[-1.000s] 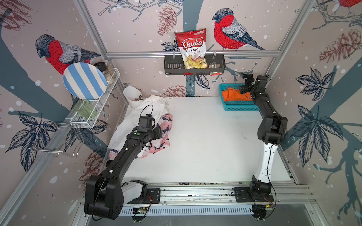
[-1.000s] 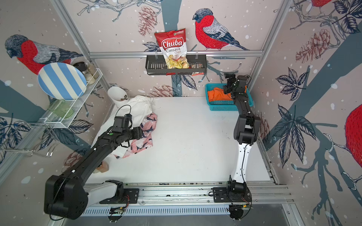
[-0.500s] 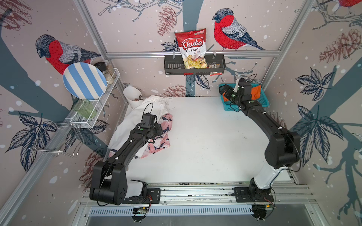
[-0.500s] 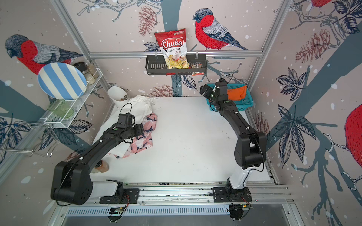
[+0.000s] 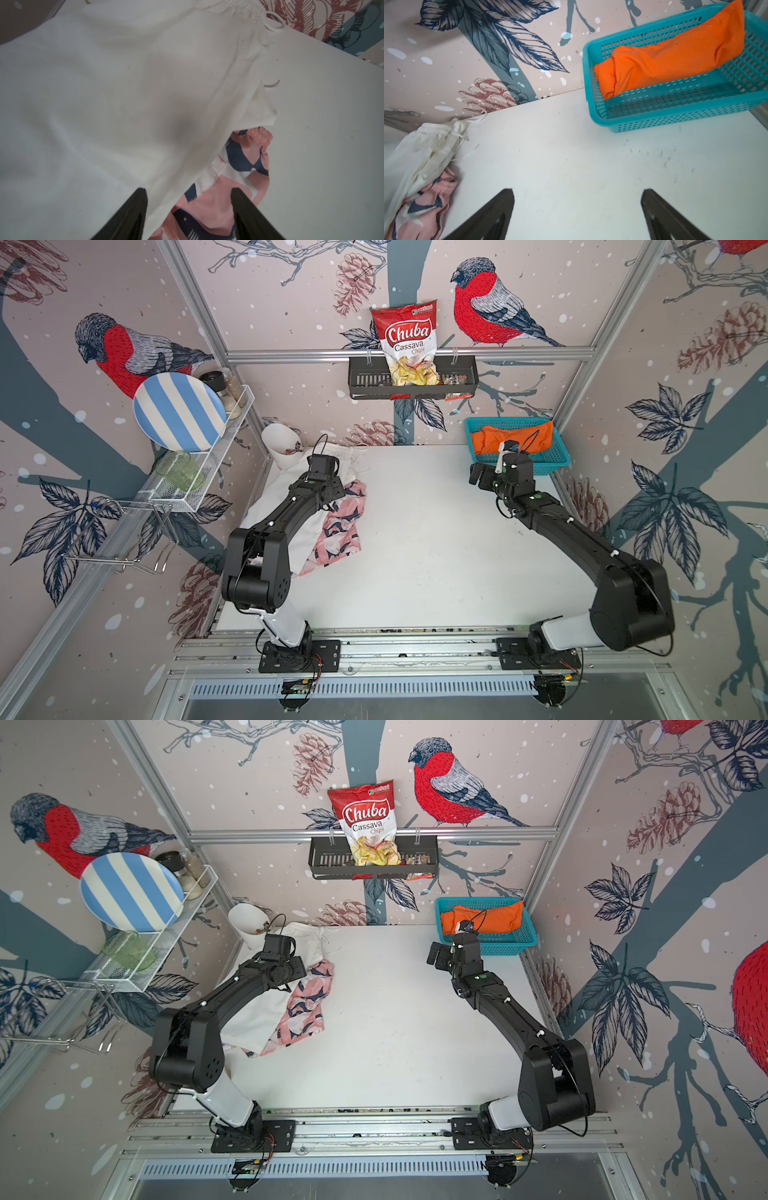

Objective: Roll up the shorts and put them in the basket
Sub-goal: Fold the shorts at the center of the board.

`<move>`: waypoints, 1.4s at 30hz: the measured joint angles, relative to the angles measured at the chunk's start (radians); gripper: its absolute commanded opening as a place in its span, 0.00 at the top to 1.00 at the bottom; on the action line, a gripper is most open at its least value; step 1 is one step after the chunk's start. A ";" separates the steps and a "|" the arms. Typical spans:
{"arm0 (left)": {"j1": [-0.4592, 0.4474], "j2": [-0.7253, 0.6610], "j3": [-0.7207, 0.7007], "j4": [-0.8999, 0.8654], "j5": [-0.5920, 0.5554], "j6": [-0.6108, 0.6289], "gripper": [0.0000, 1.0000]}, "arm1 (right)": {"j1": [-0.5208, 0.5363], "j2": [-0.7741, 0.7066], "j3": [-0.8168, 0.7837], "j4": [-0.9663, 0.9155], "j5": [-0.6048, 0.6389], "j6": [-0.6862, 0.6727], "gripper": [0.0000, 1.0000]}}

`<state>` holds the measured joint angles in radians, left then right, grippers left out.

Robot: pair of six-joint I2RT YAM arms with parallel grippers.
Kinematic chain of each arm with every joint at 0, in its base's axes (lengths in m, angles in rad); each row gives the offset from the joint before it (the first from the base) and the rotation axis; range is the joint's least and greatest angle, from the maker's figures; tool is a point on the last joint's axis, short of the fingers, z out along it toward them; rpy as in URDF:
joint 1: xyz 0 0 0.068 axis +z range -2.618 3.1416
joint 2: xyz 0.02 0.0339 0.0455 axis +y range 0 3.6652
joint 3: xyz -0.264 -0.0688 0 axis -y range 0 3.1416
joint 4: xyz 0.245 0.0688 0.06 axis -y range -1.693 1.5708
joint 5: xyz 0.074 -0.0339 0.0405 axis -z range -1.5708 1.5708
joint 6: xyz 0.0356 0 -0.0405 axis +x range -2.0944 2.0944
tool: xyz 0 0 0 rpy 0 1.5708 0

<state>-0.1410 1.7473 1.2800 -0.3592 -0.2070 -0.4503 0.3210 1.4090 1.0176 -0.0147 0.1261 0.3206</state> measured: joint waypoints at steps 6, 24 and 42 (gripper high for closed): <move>0.021 0.146 0.131 -0.040 0.000 0.015 0.31 | 0.039 -0.029 -0.050 -0.002 0.006 -0.011 0.00; -0.034 0.462 0.598 -0.152 0.012 0.091 0.29 | 0.147 -0.023 -0.106 -0.016 0.015 0.021 0.00; -0.045 0.578 0.879 -0.314 -0.133 0.160 1.00 | 0.227 -0.007 -0.068 -0.054 0.103 -0.001 0.01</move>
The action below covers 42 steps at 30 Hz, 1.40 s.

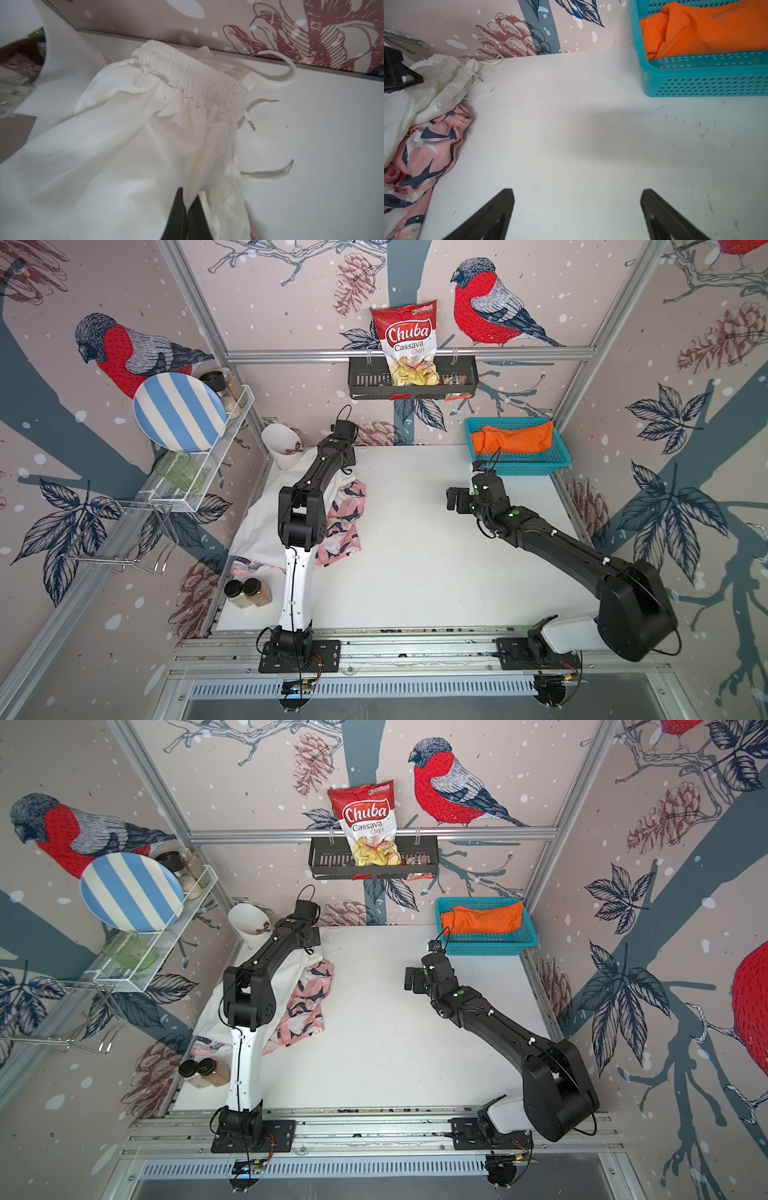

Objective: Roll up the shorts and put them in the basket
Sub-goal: Fold the shorts at the center of the board.

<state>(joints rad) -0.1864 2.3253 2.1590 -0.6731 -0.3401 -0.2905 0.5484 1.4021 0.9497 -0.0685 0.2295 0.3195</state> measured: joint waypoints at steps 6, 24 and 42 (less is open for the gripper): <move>-0.074 -0.222 0.048 -0.048 0.035 0.014 1.00 | 0.002 -0.058 -0.003 -0.019 0.069 0.005 0.01; -0.398 -0.646 0.266 0.199 0.475 -0.112 1.00 | -0.257 -0.618 -0.106 0.008 0.309 0.201 0.04; -0.090 -0.582 -0.645 0.242 0.217 -0.209 0.64 | -0.193 -0.337 -0.088 -0.030 -0.134 0.042 0.07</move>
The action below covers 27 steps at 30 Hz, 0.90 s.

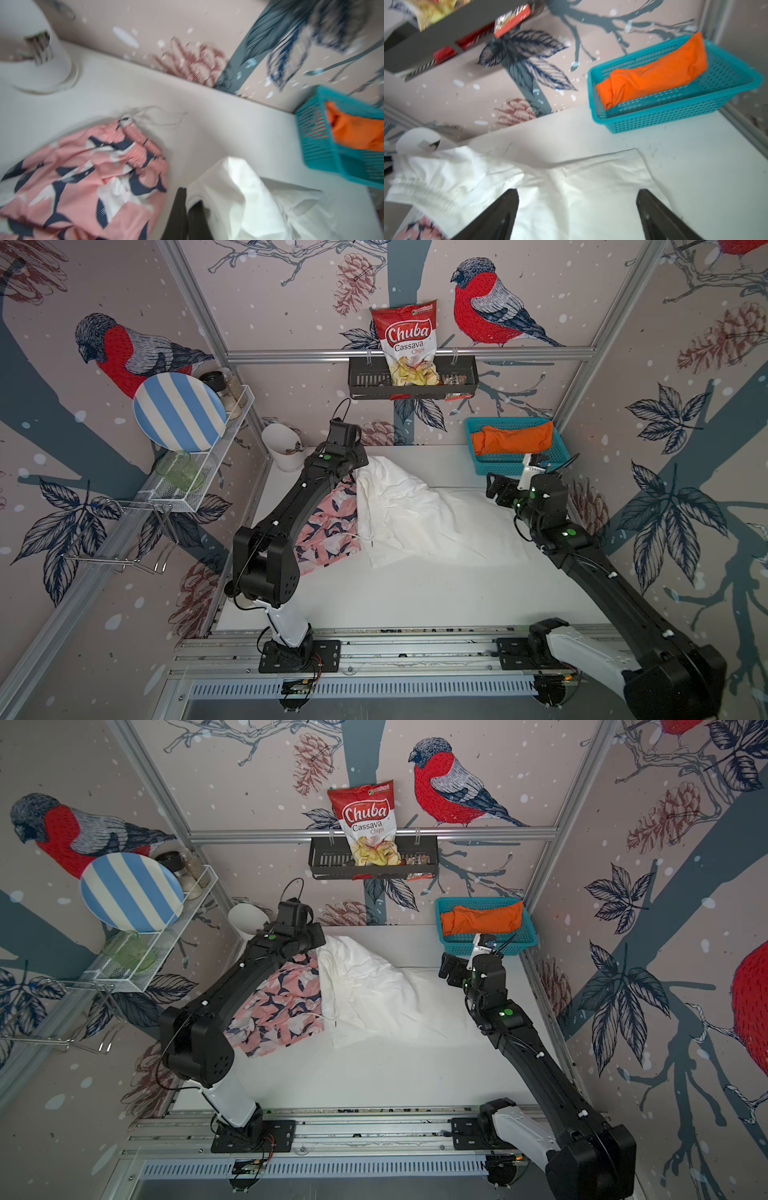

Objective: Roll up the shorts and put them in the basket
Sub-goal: Fold the shorts at the center of the board.

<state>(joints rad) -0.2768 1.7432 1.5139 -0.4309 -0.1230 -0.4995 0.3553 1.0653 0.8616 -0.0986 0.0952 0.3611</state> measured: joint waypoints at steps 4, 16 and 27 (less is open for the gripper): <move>0.030 -0.021 -0.110 0.007 0.001 -0.007 0.46 | 0.087 0.035 -0.030 -0.043 -0.029 -0.025 0.07; -0.067 -0.236 -0.454 0.053 0.100 -0.081 0.44 | 0.014 0.182 -0.124 -0.123 -0.053 0.071 0.07; -0.177 -0.202 -0.628 0.210 0.197 -0.249 0.44 | -0.322 0.441 -0.109 -0.066 -0.154 0.253 0.29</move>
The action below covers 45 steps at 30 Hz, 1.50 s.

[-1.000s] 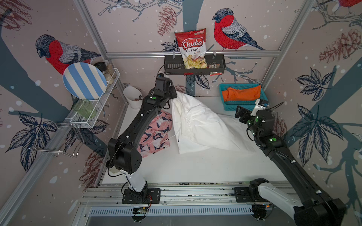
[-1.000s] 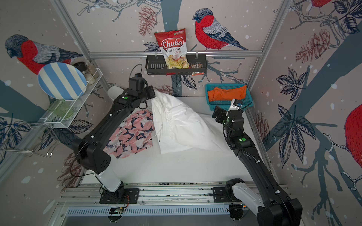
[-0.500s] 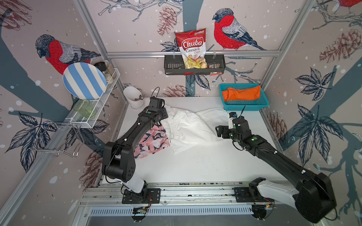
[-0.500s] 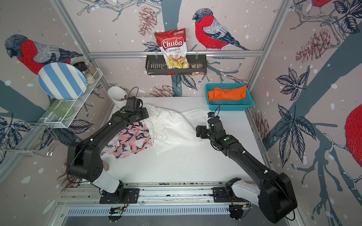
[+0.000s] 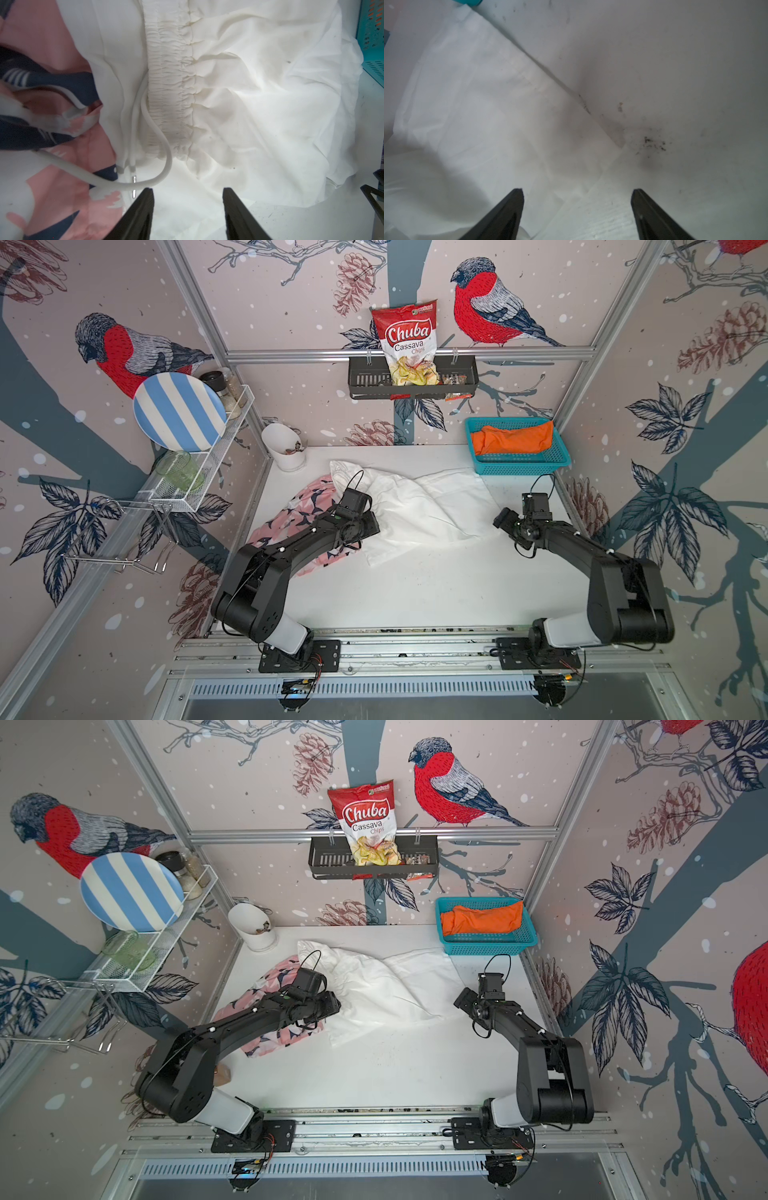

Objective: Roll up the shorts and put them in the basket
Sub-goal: Fold the shorts at the center of the board.

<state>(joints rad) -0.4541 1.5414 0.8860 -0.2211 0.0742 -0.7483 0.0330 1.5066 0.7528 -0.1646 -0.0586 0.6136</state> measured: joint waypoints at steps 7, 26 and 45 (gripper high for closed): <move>-0.033 0.013 0.020 0.005 -0.037 -0.013 0.44 | 0.002 0.136 0.075 0.000 0.081 0.043 0.51; -0.140 0.120 0.138 -0.051 -0.101 -0.011 0.43 | -0.249 -0.033 0.029 0.002 0.085 0.047 1.00; -0.203 0.294 0.196 0.015 -0.061 0.006 0.59 | -0.256 -0.113 0.019 -0.005 0.068 0.043 1.00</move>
<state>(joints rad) -0.6567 1.8359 1.0817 -0.2062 0.0135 -0.7425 -0.2226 1.3937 0.7715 -0.1699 0.0097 0.6563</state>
